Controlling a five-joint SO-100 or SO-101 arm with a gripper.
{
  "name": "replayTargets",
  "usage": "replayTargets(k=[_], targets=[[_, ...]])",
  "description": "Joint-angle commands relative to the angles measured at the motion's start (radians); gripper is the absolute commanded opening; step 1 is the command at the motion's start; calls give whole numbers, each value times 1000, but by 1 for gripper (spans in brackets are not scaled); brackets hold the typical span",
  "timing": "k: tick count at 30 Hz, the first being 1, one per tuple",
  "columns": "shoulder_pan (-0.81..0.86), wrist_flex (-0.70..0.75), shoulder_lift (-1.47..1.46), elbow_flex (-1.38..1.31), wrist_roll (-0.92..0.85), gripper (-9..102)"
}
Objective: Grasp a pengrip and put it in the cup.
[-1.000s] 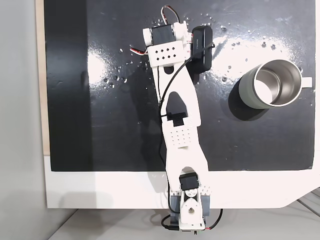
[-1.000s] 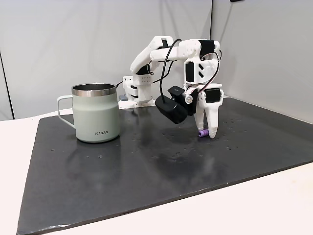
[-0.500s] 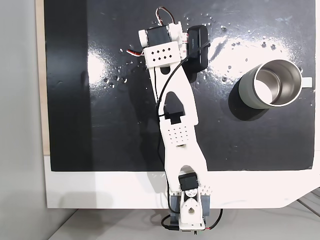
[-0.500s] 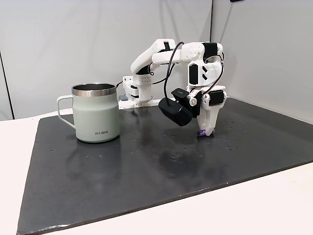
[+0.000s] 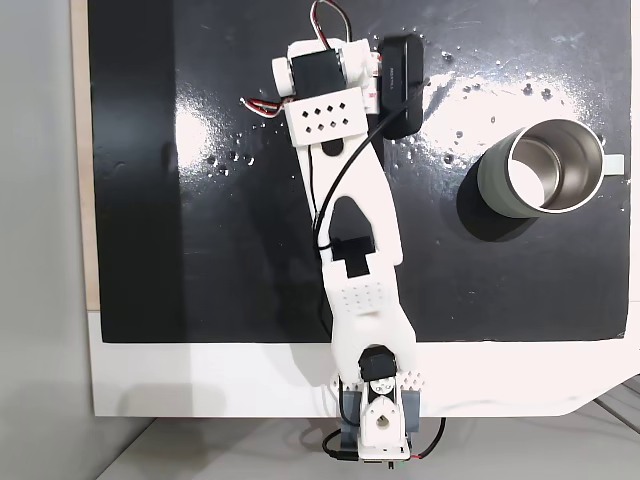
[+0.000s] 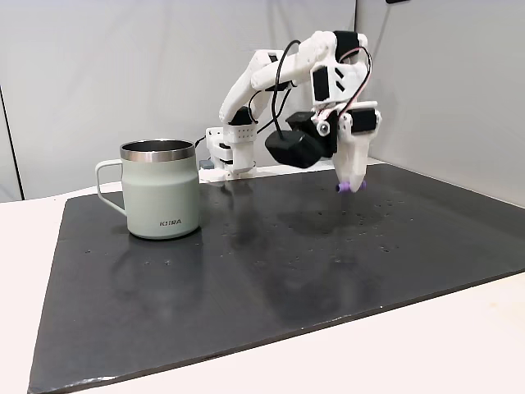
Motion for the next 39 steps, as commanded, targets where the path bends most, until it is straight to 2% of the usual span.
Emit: replayTargets(k=[1,8,16,26,39], targets=[[26,-11,209,15,20,0],[118,-2,434,57,2,0],[327,46,569,55,-81,0],[620,86,598,69,-261,0],[799,92,549,178,-468,0]])
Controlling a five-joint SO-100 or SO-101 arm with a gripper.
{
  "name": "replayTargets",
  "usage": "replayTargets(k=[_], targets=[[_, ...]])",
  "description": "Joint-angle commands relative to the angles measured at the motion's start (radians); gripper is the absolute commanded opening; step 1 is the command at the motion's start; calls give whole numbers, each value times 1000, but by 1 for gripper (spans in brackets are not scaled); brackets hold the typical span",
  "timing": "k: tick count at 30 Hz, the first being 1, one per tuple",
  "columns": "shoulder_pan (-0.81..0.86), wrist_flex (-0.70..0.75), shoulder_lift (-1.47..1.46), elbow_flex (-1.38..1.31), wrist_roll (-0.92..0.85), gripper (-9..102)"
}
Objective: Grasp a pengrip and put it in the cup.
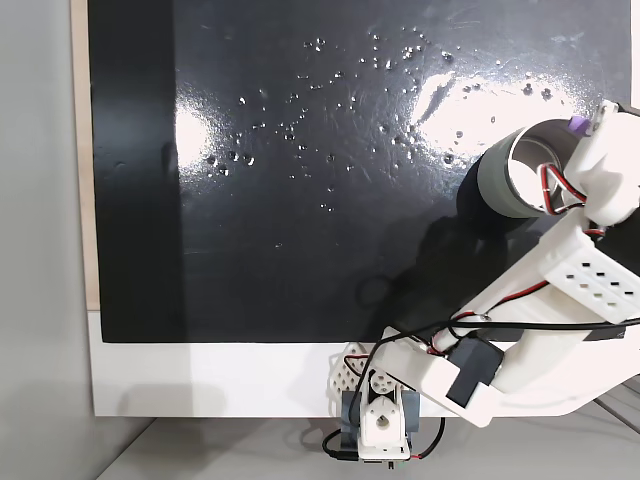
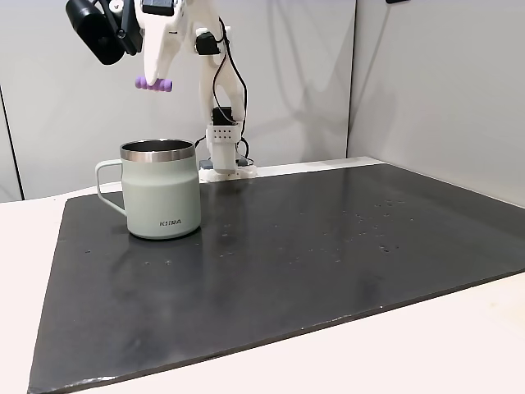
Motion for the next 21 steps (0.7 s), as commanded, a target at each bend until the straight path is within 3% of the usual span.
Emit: replayTargets(k=[1,21], targets=[[23,3,15,26,-55,0],[48,77,-117,150,-169,0]])
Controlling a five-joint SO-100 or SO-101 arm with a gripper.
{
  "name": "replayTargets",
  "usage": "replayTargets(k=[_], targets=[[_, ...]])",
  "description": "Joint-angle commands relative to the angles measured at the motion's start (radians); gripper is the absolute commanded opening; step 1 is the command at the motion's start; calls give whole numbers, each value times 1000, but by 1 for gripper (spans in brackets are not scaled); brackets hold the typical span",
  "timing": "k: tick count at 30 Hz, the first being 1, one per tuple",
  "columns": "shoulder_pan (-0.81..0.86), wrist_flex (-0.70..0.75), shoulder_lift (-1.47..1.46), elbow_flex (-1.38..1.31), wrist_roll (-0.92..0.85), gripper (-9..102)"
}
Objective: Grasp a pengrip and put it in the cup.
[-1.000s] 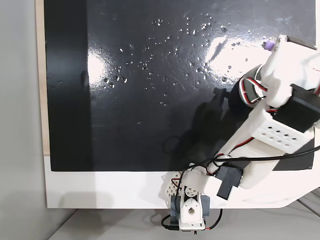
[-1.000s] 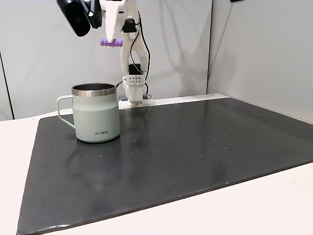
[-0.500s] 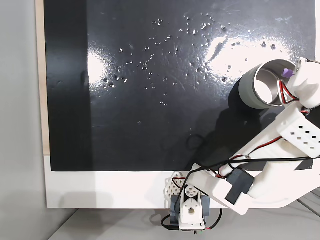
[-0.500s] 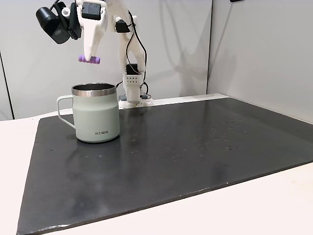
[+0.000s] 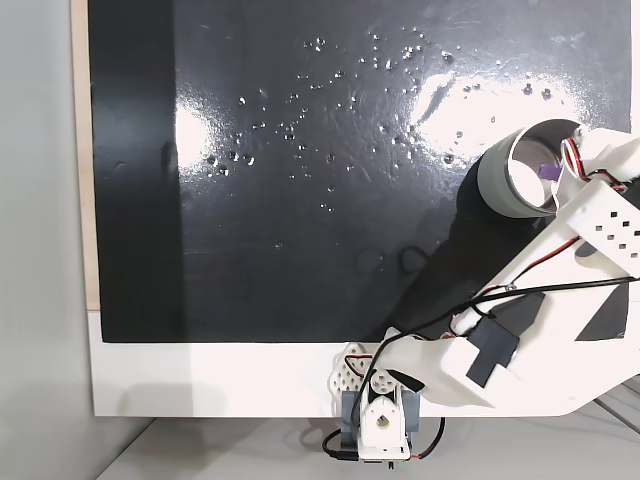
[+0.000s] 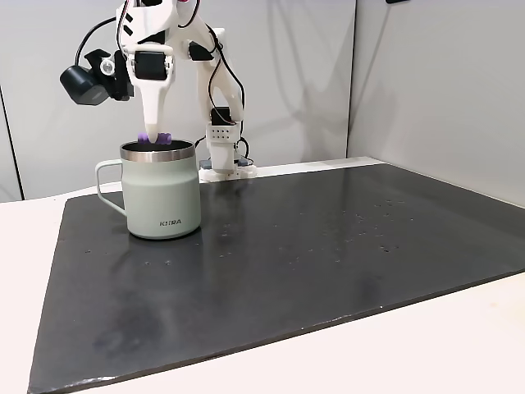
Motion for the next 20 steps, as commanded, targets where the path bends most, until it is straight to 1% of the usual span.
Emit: replayTargets(k=[1,2,6,8,20], targets=[[-5,11,9,-3,-9,0],[-5,11,9,-3,-9,0],[-6,11,17,-5,-8,16],[-6,11,20,-5,-5,20],[-8,11,20,-5,0,20]])
